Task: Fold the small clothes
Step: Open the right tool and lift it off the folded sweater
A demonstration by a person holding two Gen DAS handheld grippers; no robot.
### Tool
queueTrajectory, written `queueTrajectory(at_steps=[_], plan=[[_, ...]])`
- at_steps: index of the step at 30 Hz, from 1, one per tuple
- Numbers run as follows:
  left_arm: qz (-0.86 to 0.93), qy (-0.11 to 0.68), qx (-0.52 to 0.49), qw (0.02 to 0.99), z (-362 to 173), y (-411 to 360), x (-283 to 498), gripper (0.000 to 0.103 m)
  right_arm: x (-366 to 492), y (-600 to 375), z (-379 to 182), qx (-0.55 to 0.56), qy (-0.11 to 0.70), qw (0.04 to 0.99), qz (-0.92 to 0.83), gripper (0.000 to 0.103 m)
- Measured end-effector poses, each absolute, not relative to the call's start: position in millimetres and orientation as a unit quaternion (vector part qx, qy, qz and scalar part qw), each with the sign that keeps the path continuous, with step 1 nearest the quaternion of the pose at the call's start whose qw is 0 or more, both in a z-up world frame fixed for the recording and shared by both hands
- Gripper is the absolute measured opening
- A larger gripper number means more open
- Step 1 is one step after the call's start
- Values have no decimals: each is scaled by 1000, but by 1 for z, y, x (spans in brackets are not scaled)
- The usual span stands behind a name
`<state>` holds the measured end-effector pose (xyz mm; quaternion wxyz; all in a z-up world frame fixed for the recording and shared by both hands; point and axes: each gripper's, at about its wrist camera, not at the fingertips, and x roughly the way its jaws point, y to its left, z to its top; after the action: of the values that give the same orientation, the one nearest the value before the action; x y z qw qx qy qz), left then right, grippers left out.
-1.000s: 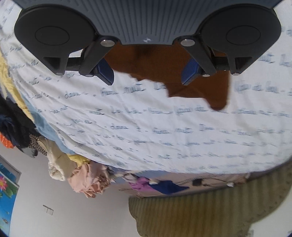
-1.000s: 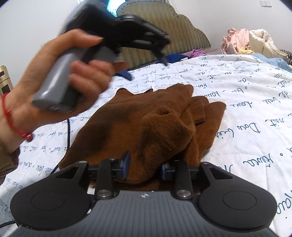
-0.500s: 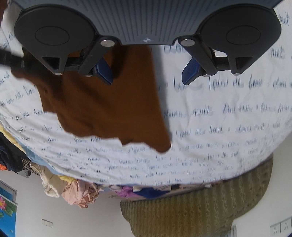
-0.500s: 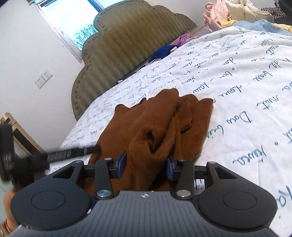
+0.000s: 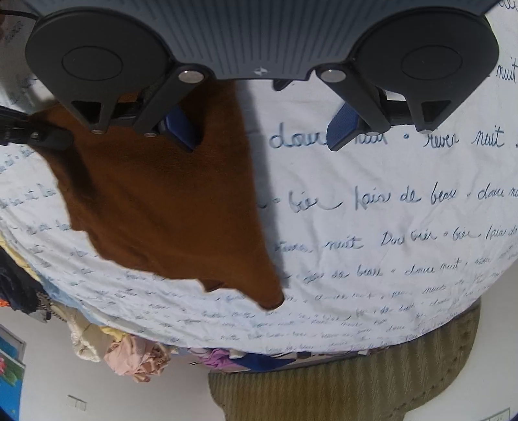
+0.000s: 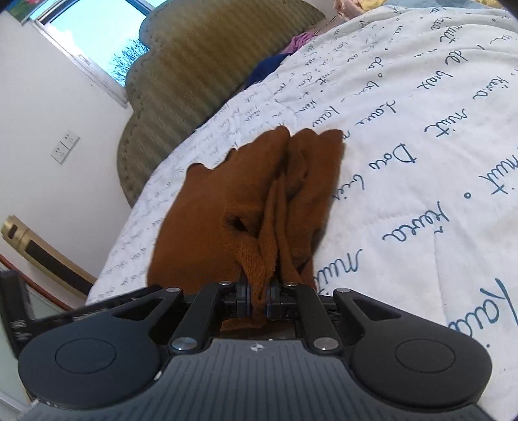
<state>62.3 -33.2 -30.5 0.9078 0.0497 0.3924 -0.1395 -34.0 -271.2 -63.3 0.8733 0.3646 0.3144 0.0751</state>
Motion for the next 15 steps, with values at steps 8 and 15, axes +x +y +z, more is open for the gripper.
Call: queueTrajectory(at_steps=[8, 15], plan=[[-152, 351, 87, 920, -10, -63, 53, 88, -40, -270, -16, 271, 256, 927, 27, 30], [-146, 375, 84, 912, -26, -82, 63, 88, 2, -239, -17, 189, 298, 934, 59, 31]])
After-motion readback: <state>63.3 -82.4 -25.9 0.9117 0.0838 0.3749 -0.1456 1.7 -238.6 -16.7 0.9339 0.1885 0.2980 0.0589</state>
